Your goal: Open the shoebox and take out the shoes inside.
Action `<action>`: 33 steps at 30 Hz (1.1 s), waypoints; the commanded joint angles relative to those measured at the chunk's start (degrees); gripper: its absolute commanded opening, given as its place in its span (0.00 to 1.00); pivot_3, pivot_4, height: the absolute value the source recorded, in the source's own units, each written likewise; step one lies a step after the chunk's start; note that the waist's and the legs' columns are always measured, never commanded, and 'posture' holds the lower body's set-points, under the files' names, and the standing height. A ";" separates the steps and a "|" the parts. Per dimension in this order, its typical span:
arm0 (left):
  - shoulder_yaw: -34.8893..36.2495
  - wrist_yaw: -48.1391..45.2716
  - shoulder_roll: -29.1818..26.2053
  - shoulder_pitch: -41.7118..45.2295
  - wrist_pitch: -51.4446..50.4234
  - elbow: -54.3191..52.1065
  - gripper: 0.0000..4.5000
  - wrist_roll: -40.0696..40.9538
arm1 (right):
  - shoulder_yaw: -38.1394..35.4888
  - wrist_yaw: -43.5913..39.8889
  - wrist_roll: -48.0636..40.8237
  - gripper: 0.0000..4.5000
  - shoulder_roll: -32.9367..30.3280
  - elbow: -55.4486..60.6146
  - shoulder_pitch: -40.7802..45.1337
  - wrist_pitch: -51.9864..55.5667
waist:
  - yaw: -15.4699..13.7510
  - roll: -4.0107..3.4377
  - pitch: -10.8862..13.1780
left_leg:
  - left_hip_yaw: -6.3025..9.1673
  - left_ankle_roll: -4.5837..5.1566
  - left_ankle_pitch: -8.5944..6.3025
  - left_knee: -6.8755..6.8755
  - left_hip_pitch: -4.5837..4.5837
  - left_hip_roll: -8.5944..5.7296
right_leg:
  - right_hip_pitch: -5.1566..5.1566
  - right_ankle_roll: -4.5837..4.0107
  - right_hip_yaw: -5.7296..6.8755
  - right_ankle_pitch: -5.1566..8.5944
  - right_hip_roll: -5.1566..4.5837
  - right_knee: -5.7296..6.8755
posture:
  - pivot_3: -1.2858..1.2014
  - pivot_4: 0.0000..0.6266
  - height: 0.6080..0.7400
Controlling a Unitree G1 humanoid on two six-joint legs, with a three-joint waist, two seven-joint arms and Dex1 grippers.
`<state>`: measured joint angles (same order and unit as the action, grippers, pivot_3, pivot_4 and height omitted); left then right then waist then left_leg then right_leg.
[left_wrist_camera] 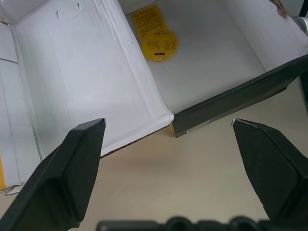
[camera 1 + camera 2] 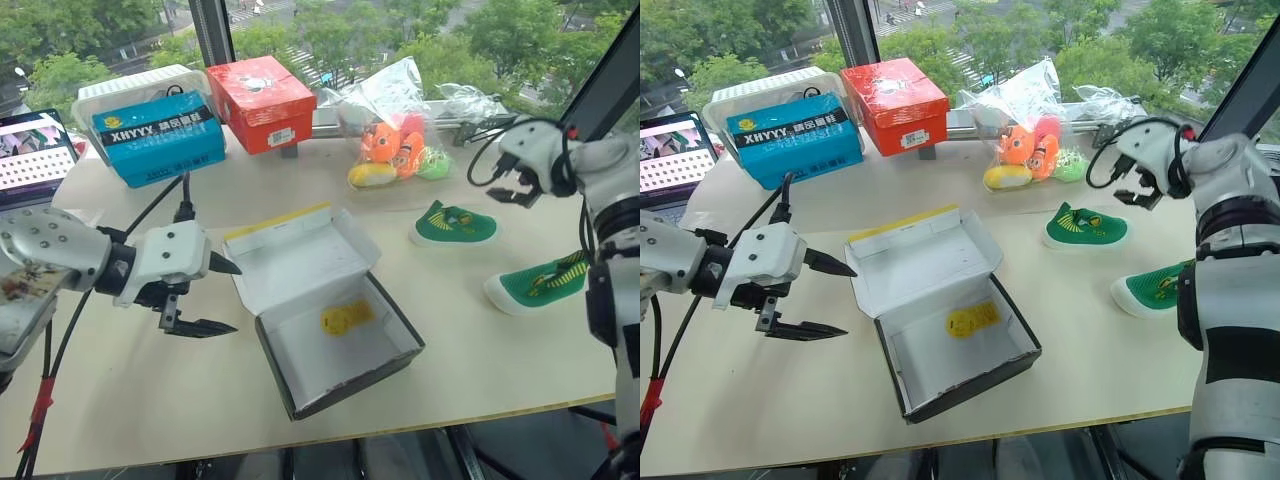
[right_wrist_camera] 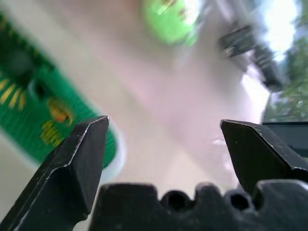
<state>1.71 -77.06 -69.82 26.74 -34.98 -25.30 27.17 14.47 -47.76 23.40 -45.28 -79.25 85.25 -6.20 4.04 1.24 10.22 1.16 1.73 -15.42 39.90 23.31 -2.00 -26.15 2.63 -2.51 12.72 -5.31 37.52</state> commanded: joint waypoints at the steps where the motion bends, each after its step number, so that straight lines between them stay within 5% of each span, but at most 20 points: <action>1: 2.41 -0.07 -1.16 0.69 0.67 -0.69 1.00 0.60 | -1.95 -9.05 -2.04 0.97 -1.99 2.73 3.64 -3.45 | 0.02 0.00 0.00 | 0.00 0.02 -0.01 0.00 0.00 0.00 | 0.00 0.00 0.00 0.00 0.00 -0.01 | 0.52 0.24 1.00; 5: 2.66 -0.15 -0.09 1.13 0.38 -0.27 1.00 2.07 | -4.30 -31.55 -8.26 0.97 -4.01 9.97 1.94 -6.52 | 0.01 -0.01 0.01 | 0.00 0.07 -0.04 0.00 0.01 0.01 | 0.00 0.00 0.01 0.00 0.02 -0.01 | 0.52 0.24 1.00; 7: 3.46 0.43 1.56 1.87 -0.90 0.48 1.00 4.50 | -2.86 -42.02 -19.60 0.97 -8.35 27.56 -8.11 -0.22 | -0.22 0.00 0.00 | 0.00 0.09 -0.05 0.01 0.02 0.03 | 0.00 0.01 0.03 0.00 0.02 -0.01 | 0.52 0.24 1.00; 12: 7.65 5.87 9.68 2.08 -4.46 4.10 1.00 11.87 | -9.38 -44.16 -36.96 0.97 -15.85 63.49 -30.32 21.30 | -1.65 -0.06 -0.05 | 0.07 0.20 -0.14 0.17 0.06 0.04 | 0.07 0.02 0.21 0.01 -0.09 0.01 | 0.52 0.24 1.00; 16: 16.68 13.84 16.93 2.10 -7.87 5.42 1.00 19.93 | -18.58 -34.24 -40.36 0.97 -18.08 75.40 -45.23 29.98 | -2.01 -0.06 -0.05 | 0.08 0.21 -0.14 0.36 0.12 0.06 | 0.04 0.01 0.19 0.00 -0.07 0.16 | 0.52 0.24 1.00; 22: 26.59 29.76 25.06 -4.76 -11.26 2.35 1.00 25.07 | -30.39 -16.45 -40.41 0.97 -12.64 84.12 -59.05 36.49 | -1.99 -0.02 -0.17 | 0.01 0.18 -0.13 0.45 -0.23 0.02 | 0.22 0.03 0.05 -0.04 -0.16 0.15 | 0.52 0.24 1.00; 29: 16.64 47.37 36.04 -19.24 2.56 1.43 1.00 1.84 | -38.78 3.29 -38.69 0.97 -1.58 85.76 -68.68 36.98 | -3.27 0.01 -0.19 | 0.03 0.09 -0.09 0.21 -1.16 0.07 | 1.35 -0.04 0.02 -0.30 -0.03 -0.40 | 0.52 0.24 1.00; 33: 16.19 53.21 42.48 -24.43 7.68 3.02 1.00 -2.69 | -44.02 14.53 -39.45 0.97 8.89 89.93 -75.76 35.93 | -3.62 0.08 -0.25 | 0.05 0.08 -0.09 0.08 -1.63 0.08 | 1.92 -0.04 0.06 -0.35 -0.04 -0.66 | 0.52 0.24 1.00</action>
<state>17.80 -26.56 -29.22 3.25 -31.02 -21.46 26.58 -25.46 -39.49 -14.83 -40.32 6.04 11.52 31.24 0.42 1.31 9.96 1.23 1.82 -15.51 39.90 21.67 -1.89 -24.21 2.61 -2.44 12.36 -5.34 36.78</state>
